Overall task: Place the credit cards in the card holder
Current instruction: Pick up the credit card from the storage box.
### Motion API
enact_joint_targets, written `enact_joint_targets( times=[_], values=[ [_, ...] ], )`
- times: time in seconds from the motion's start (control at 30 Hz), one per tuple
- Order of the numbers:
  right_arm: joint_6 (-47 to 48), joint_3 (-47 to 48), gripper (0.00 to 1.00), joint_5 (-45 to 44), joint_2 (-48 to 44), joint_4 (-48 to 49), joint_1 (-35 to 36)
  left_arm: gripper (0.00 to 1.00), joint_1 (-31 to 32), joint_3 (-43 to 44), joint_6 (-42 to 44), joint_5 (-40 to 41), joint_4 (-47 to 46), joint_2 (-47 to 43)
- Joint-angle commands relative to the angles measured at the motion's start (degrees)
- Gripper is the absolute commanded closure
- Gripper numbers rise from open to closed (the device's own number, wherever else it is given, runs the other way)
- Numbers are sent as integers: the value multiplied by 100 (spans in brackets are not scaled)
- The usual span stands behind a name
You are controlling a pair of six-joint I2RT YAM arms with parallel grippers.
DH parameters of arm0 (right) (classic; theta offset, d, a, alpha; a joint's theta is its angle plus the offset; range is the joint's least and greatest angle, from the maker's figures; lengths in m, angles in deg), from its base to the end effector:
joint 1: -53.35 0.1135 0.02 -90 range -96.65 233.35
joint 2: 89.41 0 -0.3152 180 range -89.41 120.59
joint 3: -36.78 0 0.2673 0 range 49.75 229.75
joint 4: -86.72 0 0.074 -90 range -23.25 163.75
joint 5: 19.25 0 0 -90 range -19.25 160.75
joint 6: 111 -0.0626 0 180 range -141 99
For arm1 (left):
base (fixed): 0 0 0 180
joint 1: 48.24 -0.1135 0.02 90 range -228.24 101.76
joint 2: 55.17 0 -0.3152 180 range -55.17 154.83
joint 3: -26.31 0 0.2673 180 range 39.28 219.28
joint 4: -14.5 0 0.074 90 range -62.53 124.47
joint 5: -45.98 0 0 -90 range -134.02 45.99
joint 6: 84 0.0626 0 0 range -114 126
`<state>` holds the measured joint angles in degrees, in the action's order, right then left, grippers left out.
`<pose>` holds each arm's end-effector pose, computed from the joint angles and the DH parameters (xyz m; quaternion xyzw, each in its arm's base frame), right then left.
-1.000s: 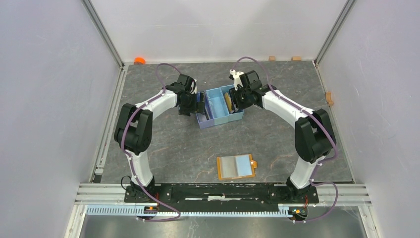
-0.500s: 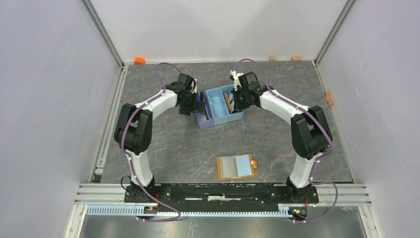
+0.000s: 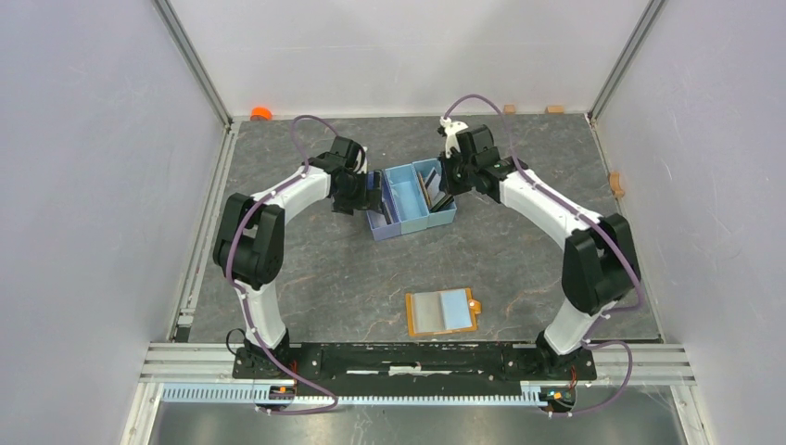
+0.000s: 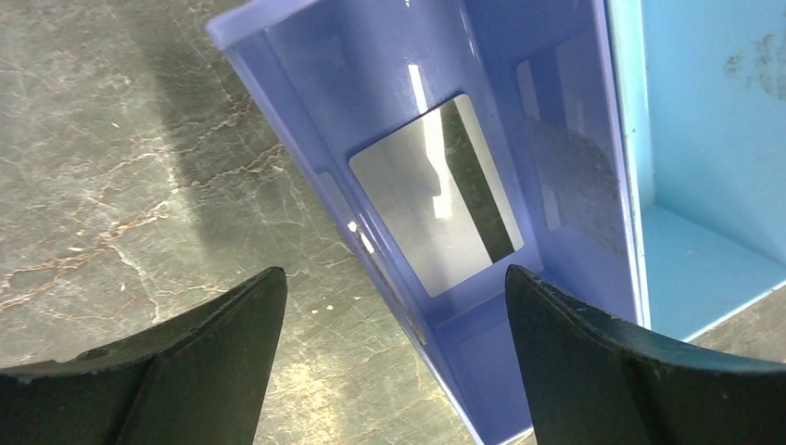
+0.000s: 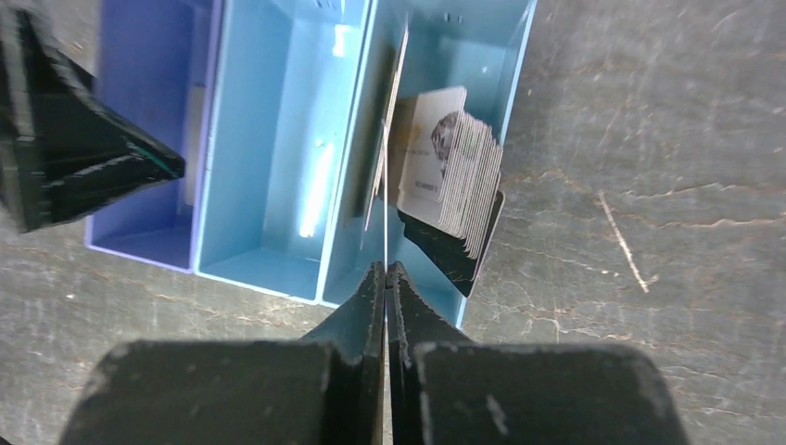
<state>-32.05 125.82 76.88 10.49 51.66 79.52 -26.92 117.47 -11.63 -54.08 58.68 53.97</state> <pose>0.3843 0.1963 0.2758 -0.1417 0.9149 0.1666 0.3393 0.4068 -0.1705 0.2088 0.0522 0.9657 -0.1601 0.1976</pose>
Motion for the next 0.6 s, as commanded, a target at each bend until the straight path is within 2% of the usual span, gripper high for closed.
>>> enact_joint_targets(
  times=[0.0,0.23,0.33,0.43,0.57],
  values=[
    [168,169,100,30,-611,119,-16,6,-46,206,397,255,26,-306],
    [452,156,100,555,-1163,-405,-11,4,-49,95,664,390,97,-1033],
    [636,23,100,1040,-1608,-731,-7,4,-41,-151,816,27,-11,-1649],
    [748,-354,100,1894,-2196,-880,8,4,-7,-542,922,-822,-243,-2443],
    [884,-875,100,2874,-2808,-1257,168,7,20,-1542,932,-2368,-720,-3448]
  ],
)
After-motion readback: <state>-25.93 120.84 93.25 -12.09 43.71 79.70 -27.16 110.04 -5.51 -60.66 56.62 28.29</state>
